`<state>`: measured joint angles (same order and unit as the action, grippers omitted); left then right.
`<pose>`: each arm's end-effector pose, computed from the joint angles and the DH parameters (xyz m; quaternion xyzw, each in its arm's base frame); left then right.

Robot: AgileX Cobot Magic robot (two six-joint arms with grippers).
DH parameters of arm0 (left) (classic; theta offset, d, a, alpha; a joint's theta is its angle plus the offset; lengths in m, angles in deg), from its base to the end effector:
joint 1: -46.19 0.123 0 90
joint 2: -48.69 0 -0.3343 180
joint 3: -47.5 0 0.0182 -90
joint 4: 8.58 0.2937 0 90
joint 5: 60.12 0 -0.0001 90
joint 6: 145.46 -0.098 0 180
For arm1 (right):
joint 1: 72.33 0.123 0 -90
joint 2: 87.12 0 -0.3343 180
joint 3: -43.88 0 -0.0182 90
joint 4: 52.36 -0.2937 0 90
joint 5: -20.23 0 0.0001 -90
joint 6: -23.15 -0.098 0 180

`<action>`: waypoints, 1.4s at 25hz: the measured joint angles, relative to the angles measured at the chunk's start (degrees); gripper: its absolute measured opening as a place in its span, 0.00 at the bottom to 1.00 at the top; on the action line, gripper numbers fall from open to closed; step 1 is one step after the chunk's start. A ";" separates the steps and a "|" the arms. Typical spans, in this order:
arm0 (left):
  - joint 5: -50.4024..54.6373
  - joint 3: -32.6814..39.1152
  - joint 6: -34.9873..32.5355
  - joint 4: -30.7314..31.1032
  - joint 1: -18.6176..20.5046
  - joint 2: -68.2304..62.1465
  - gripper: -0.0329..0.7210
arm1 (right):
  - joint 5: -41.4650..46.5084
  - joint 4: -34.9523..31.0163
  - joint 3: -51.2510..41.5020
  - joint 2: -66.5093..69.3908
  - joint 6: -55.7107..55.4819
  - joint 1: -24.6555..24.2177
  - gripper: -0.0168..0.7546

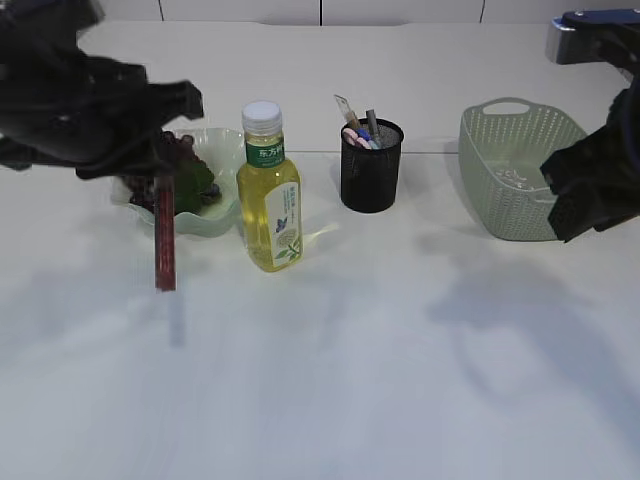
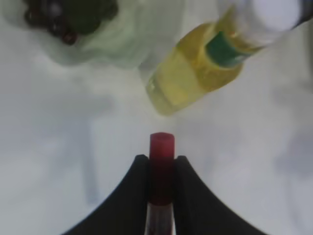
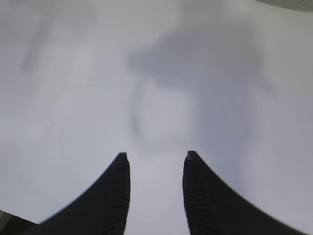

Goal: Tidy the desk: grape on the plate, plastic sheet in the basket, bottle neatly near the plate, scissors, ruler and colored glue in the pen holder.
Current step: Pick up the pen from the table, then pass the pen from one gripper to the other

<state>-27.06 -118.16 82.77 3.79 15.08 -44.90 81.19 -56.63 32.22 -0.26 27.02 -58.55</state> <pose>0.3210 -0.1803 0.3085 -0.0747 0.9364 -0.1461 0.3101 0.2987 0.0798 0.3397 -0.1390 0.9735 0.0505 0.1743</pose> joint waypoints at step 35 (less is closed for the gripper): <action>-37.46 0.31 -5.48 1.54 -7.41 6.41 0.15 | -11.82 -65.18 0.00 -0.34 65.59 0.00 0.41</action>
<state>-64.52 -117.85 77.29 5.33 7.66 -38.50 69.37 -121.81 32.22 -0.60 92.61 -58.55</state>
